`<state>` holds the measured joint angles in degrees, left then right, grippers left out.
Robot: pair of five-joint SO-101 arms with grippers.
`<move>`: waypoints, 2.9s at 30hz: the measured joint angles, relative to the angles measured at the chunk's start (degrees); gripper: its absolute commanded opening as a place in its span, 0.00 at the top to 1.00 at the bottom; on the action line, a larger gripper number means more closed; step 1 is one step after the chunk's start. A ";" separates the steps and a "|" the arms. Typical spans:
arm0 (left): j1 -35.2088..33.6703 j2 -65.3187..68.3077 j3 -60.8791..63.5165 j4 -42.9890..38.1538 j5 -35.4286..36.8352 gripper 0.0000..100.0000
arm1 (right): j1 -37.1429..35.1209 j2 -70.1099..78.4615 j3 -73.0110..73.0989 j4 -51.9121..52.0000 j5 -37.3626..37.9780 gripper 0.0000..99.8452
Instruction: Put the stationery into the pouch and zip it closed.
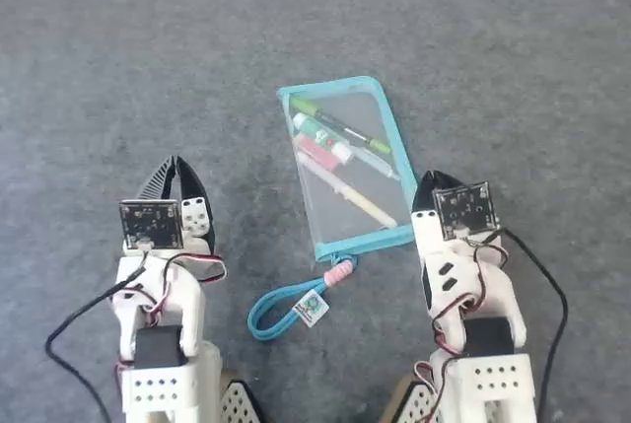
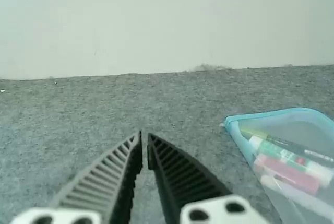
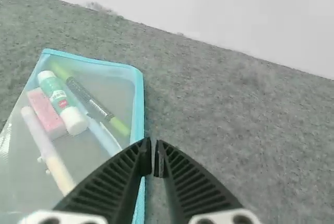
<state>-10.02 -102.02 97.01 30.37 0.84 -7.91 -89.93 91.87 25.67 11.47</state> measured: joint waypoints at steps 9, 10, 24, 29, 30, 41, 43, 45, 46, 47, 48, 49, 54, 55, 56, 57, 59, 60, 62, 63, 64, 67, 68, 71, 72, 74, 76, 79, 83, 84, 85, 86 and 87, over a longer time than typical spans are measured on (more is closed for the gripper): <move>0.09 -0.18 0.00 -0.70 0.00 0.99 | 0.00 -7.21 3.78 0.00 0.00 0.99; 0.09 -0.18 0.00 -0.70 0.00 0.99 | 0.00 -7.65 3.78 0.00 0.00 0.99; 0.09 -0.18 0.00 0.88 0.00 0.99 | 0.00 -8.00 3.78 19.96 0.00 0.99; 0.09 -0.18 0.00 5.45 0.00 0.99 | 0.00 -8.00 3.78 30.68 0.00 0.99; 0.09 -0.18 0.00 7.12 0.00 0.99 | 0.00 -8.00 3.78 32.18 0.00 0.99; 0.09 -0.18 0.00 36.66 0.00 0.99 | 0.00 -8.79 3.78 43.34 0.00 0.99; 0.09 -0.18 0.00 39.38 0.00 0.99 | 0.00 -8.79 3.78 43.60 0.00 0.99; 0.09 -0.18 0.00 40.26 0.00 0.99 | 0.00 -8.79 3.78 43.78 0.00 0.99; 0.09 -0.18 0.00 40.88 0.00 0.99 | 0.00 -8.79 3.78 43.78 0.00 0.99; 0.09 -0.18 0.00 41.14 0.00 0.99 | 0.00 -8.79 3.78 43.78 0.00 0.99; 0.09 -0.18 0.00 41.32 0.00 0.99 | 0.00 -8.79 3.78 43.78 0.00 0.99; 0.09 -0.18 0.00 41.32 0.00 0.99 | 0.00 -8.79 3.78 43.78 0.00 0.99; 0.09 -0.18 0.00 41.32 0.00 0.99 | 0.00 -8.79 3.78 43.78 0.00 0.99; 0.09 -0.18 0.00 41.32 0.00 0.99 | 0.00 -8.79 3.78 43.78 0.00 0.99; 0.09 -0.18 0.00 41.32 0.00 0.99 | 0.00 -8.79 3.78 43.78 0.00 0.99; 0.09 -0.18 0.00 41.32 0.00 0.99 | 0.00 -8.79 3.78 43.78 0.00 0.99; 0.09 -0.18 0.00 41.32 0.00 0.99 | 0.00 -8.79 3.78 43.78 0.00 0.99; 0.09 -0.18 0.00 41.32 0.00 0.99 | 0.00 -8.79 3.78 43.78 0.00 0.99; 0.09 -0.18 0.00 41.32 0.00 0.99 | 0.00 -8.79 3.78 43.78 0.00 0.99; 0.09 -0.18 0.00 41.32 0.00 0.99 | 0.00 -8.79 3.78 43.78 0.00 0.99; 0.09 -0.18 0.00 41.32 0.00 0.99 | 0.00 -8.79 3.78 43.78 0.00 0.99; 0.09 -0.18 0.00 41.32 0.00 0.99 | 0.00 -8.79 3.78 43.78 0.00 0.99; 0.09 -0.18 0.00 41.32 0.00 0.99 | 0.00 -8.79 3.78 43.78 0.00 0.99; 0.09 -0.18 0.00 41.32 0.00 0.99 | 0.00 -8.79 3.78 43.78 0.00 0.99; 0.09 -0.18 0.00 41.32 0.00 0.99 | 0.00 -8.79 3.78 43.78 0.00 0.99; 0.09 -0.18 0.00 41.32 0.00 0.99 | 0.00 -8.79 3.78 43.78 0.00 0.99; 0.09 -0.18 0.00 41.32 0.00 0.99 | 0.00 -8.79 3.78 43.78 0.00 0.99; 0.09 -0.18 0.00 41.32 0.00 0.99 | 0.00 -8.79 3.78 43.78 0.00 0.99; 0.09 -0.18 0.00 41.32 0.00 0.99 | 0.00 -8.79 3.78 43.78 0.00 0.99; 0.09 -0.18 0.00 41.32 0.00 0.99 | 0.00 -8.79 3.78 43.78 0.00 0.99; 0.09 -0.18 0.00 41.32 0.00 0.99 | 0.00 -8.79 3.78 43.78 0.00 0.99; 0.09 -0.18 0.00 41.32 0.00 0.99 | 0.00 -8.79 3.78 43.78 0.00 0.99; 0.09 -0.18 0.00 41.32 0.00 0.99 | 0.00 -8.79 3.78 43.78 0.00 0.99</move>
<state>-9.93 -102.20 97.01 71.69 0.84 -7.91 -98.73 95.65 69.45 11.47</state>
